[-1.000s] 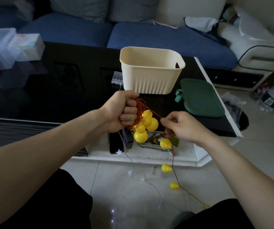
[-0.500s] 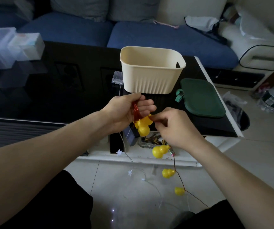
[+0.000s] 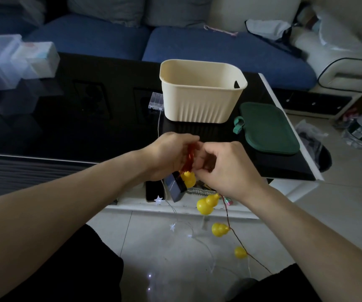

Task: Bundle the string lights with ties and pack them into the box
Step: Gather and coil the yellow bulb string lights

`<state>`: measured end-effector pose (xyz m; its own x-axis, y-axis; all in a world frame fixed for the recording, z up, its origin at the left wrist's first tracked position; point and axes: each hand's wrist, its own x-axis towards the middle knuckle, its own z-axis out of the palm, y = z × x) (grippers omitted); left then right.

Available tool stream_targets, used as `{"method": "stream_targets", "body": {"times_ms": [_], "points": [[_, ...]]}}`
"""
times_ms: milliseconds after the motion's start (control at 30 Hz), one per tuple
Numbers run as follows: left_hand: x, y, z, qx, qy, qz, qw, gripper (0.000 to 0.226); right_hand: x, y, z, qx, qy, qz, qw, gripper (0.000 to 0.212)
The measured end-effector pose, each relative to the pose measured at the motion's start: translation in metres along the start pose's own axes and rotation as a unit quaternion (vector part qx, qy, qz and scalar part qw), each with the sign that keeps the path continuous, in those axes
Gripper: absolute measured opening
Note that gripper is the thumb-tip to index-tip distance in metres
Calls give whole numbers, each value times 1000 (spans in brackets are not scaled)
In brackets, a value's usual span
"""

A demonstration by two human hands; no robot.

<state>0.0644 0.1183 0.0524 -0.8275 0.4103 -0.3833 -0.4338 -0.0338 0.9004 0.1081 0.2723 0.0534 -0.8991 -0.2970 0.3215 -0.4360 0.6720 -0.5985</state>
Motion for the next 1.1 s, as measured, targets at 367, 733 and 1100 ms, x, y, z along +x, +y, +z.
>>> {"method": "stream_targets", "body": {"times_ms": [367, 733, 1100], "points": [[-14, -1, 6, 246, -117, -43, 961, 42, 1, -1, -1, 27, -51, 62, 996, 49], [-8, 3, -2, 290, -74, -50, 953, 52, 5, 34, -28, 185, -215, 127, 951, 4], [-6, -4, -3, 217, -117, -101, 964, 52, 4, 34, -9, 160, -171, 138, 962, 11]]}}
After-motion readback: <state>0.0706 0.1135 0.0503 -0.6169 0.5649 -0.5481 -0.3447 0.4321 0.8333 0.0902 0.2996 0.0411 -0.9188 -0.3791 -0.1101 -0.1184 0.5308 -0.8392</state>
